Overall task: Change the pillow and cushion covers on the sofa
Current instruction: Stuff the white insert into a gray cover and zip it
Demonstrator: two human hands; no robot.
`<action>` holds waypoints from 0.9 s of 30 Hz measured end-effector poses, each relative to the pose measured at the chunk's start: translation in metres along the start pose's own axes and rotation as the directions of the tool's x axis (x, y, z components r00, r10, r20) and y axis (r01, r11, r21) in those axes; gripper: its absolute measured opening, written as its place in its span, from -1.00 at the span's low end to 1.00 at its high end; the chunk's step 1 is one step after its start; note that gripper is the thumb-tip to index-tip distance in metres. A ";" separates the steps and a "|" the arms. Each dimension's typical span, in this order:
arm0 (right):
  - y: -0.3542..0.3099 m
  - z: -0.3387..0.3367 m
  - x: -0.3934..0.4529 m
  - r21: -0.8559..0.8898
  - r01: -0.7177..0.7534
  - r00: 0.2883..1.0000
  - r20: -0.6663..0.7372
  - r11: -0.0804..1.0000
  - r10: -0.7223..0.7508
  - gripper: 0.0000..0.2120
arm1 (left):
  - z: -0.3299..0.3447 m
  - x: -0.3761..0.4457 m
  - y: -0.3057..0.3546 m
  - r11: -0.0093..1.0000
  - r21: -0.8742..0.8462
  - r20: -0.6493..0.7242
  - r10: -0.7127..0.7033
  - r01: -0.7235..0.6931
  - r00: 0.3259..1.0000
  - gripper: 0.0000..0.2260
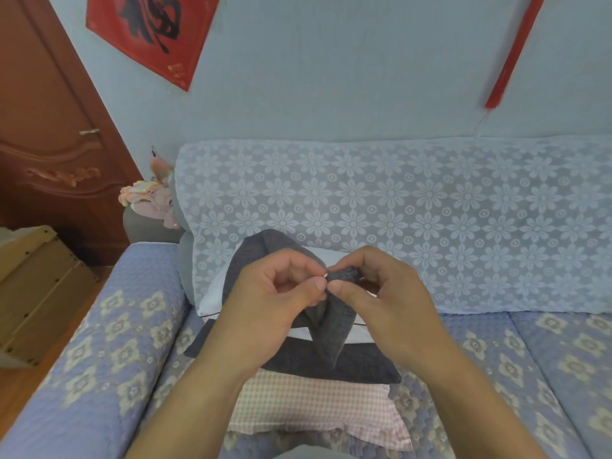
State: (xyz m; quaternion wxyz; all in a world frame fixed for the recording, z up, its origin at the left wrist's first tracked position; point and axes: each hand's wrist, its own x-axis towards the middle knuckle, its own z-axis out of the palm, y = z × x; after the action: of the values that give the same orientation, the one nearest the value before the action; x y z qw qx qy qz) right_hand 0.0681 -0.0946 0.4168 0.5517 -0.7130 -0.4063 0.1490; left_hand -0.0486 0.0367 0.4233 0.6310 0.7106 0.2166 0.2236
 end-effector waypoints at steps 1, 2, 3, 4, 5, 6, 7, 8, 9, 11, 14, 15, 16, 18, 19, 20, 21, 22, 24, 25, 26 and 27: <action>0.000 0.000 0.000 -0.007 0.008 1.000 0.007 1.000 -0.008 -0.88 | -0.001 0.000 0.000 0.998 0.049 -0.003 0.033 -0.033 0.999 -0.84; 0.001 -0.001 0.001 -0.021 0.017 1.000 0.018 1.000 -0.017 -0.89 | -0.002 0.000 0.001 0.994 0.095 0.006 0.049 -0.049 0.999 -0.82; 0.002 -0.002 0.001 -0.042 0.028 0.999 0.036 0.999 -0.026 -0.89 | -0.004 0.000 0.001 0.989 0.138 0.022 0.052 -0.054 0.998 -0.81; 0.003 -0.004 0.001 -0.068 0.040 0.997 0.062 0.997 -0.036 -0.90 | -0.005 -0.001 0.001 0.980 0.189 0.040 0.053 -0.059 0.998 -0.79; 0.004 -0.005 0.001 -0.087 0.053 0.995 0.092 0.995 -0.045 -0.92 | -0.006 -0.002 0.002 0.968 0.240 0.055 0.065 -0.076 0.996 -0.79; 0.004 -0.006 0.001 -0.095 0.064 0.992 0.113 0.993 -0.053 -0.92 | -0.006 -0.004 0.004 0.952 0.288 0.060 0.090 -0.104 0.994 -0.81; 0.004 -0.007 0.002 -0.091 0.073 0.991 0.120 0.993 -0.062 -0.93 | -0.005 -0.004 0.005 0.937 0.322 0.054 0.125 -0.136 0.991 -0.84; 0.003 -0.008 0.002 -0.081 0.080 0.991 0.112 0.994 -0.070 -0.93 | -0.004 -0.004 0.006 0.927 0.340 0.038 0.158 -0.161 0.987 -0.86; 0.002 -0.009 0.003 -0.069 0.083 0.992 0.099 0.994 -0.076 -0.93 | -0.003 -0.004 0.007 0.925 0.341 0.016 0.173 -0.168 0.985 -0.88; 0.002 -0.009 0.005 -0.061 0.082 0.994 0.081 0.995 -0.077 -0.92 | -0.001 -0.001 0.007 0.953 0.281 -0.017 0.125 -0.115 0.992 -0.88; 0.003 -0.009 0.008 -0.087 0.101 0.993 0.073 0.991 -0.095 -0.91 | 0.001 0.005 0.004 0.994 0.106 -0.007 -0.037 0.037 0.999 -0.94; 0.004 -0.009 0.009 -0.095 0.114 0.992 0.067 0.989 -0.108 -0.92 | 0.002 0.007 0.002 0.995 0.040 0.009 -0.087 0.086 0.996 -0.96; 0.006 -0.008 0.009 -0.106 0.129 0.991 0.059 0.986 -0.123 -0.92 | 0.004 0.008 -0.001 0.991 -0.031 0.027 -0.132 0.133 0.991 -0.98; 0.009 -0.006 0.009 -0.126 0.151 0.988 0.042 0.981 -0.146 -0.93 | 0.008 0.009 -0.006 0.945 -0.212 0.073 -0.240 0.251 0.968 -0.97; 0.010 -0.005 0.009 -0.124 0.153 0.988 0.035 0.980 -0.150 -0.92 | 0.009 0.009 -0.008 0.890 -0.322 0.113 -0.302 0.323 0.946 -0.96; 0.010 -0.005 0.009 -0.118 0.155 0.988 0.032 0.981 -0.152 -0.92 | 0.010 0.010 -0.011 0.814 -0.429 0.168 -0.355 0.392 0.920 -0.94; 0.011 -0.005 0.009 -0.115 0.161 0.987 0.034 0.980 -0.158 -0.92 | 0.010 0.010 -0.013 0.734 -0.512 0.226 -0.387 0.447 0.894 -0.93; 0.011 -0.005 0.010 -0.118 0.172 0.985 0.034 0.978 -0.169 -0.91 | 0.011 0.010 -0.016 0.670 -0.564 0.271 -0.402 0.483 0.875 -0.92; 0.012 -0.005 0.011 -0.121 0.186 0.982 0.006 0.975 -0.187 -0.90 | 0.012 0.012 -0.019 0.632 -0.595 0.290 -0.408 0.497 0.866 -0.94; 0.013 -0.005 0.012 -0.117 0.185 0.982 -0.026 0.976 -0.189 -0.89 | 0.013 0.014 -0.021 0.645 -0.588 0.274 -0.408 0.487 0.871 -0.96; 0.012 -0.005 0.012 -0.111 0.180 0.980 -0.065 0.977 -0.188 -0.88 | 0.013 0.016 -0.021 0.667 -0.574 0.251 -0.409 0.475 0.877 -0.98; 0.012 -0.005 0.012 -0.101 0.172 0.977 -0.107 0.980 -0.183 -0.87 | 0.013 0.019 -0.022 0.690 -0.556 0.226 -0.411 0.463 0.883 -0.98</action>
State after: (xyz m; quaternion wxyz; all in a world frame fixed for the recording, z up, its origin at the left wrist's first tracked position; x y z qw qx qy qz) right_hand 0.0835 -0.0896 0.4102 0.5522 -0.7058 -0.4420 0.0389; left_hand -0.0259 0.0399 0.4009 0.8646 0.4124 0.2715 0.0934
